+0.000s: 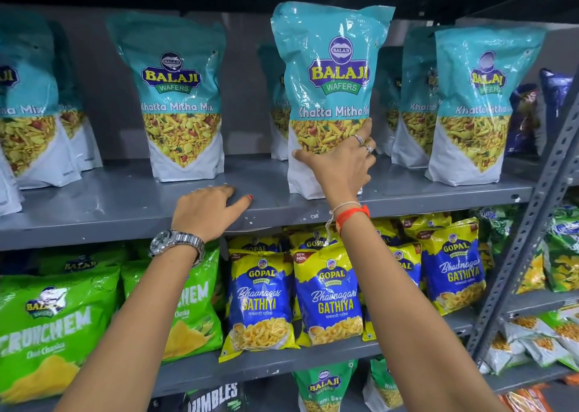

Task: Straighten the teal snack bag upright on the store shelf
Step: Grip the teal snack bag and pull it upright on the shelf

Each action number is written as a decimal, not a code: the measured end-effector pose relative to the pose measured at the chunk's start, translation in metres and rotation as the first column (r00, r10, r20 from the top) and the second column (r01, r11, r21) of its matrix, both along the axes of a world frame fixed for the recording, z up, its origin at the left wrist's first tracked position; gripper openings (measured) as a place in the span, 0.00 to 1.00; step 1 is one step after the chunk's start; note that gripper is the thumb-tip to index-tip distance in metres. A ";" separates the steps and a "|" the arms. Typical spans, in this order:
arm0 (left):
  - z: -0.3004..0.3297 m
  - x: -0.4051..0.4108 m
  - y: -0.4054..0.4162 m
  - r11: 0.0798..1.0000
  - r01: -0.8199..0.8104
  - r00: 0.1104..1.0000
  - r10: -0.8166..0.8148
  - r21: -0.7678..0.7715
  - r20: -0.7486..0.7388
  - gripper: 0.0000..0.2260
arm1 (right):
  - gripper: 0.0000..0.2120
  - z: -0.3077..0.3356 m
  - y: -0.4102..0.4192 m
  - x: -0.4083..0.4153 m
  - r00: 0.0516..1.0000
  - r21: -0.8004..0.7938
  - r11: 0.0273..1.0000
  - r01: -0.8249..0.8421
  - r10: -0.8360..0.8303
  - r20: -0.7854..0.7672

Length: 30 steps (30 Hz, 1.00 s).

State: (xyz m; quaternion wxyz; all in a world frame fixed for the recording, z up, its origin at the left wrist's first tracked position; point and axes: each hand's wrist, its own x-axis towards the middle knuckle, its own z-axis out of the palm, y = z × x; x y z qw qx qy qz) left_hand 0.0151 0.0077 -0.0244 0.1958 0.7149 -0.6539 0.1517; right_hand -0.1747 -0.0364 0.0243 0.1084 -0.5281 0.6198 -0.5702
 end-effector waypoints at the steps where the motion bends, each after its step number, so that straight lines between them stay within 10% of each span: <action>1: 0.000 0.000 0.000 1.000 0.001 1.000 -0.001 0.000 -0.001 0.24 | 0.62 0.000 -0.001 0.000 1.000 -0.002 1.000 0.001 -0.001 0.001; 30: -0.002 0.008 0.008 1.000 -0.004 0.999 0.004 -0.010 0.041 0.27 | 0.63 -0.012 0.010 0.014 0.986 -0.122 0.989 0.087 -0.102 -0.129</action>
